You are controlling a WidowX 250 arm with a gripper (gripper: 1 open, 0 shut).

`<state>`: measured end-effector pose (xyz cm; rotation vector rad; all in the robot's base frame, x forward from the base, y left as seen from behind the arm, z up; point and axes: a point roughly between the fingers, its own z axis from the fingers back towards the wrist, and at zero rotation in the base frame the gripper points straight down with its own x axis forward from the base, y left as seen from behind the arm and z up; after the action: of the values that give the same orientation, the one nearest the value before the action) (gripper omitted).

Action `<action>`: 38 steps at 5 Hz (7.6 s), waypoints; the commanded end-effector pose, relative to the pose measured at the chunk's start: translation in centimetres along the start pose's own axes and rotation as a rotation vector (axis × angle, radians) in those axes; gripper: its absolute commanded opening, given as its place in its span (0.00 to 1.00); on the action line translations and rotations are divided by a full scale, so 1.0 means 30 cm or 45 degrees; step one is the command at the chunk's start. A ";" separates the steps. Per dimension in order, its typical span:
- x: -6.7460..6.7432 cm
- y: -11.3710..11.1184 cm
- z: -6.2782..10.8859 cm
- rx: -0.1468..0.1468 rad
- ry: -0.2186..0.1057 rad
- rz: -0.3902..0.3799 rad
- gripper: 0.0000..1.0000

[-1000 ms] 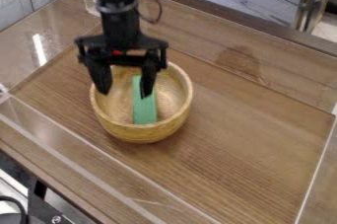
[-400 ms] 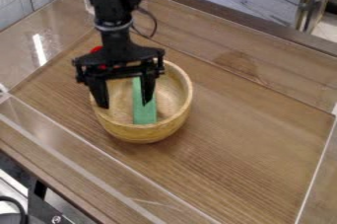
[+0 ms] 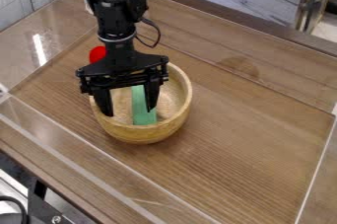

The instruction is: Remove the green stick from the brown bowl and put it on the table

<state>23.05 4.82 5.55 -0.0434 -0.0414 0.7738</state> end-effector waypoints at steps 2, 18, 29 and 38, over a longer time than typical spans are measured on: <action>0.061 -0.022 0.021 -0.038 -0.061 -0.076 1.00; -0.042 -0.194 0.122 -0.128 -0.057 -0.514 0.00; -0.210 -0.325 0.037 -0.111 -0.039 -0.611 1.00; 0.125 0.070 -0.004 -0.068 -0.143 -0.096 1.00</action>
<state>23.60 8.27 4.52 -0.0540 -0.1300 0.6865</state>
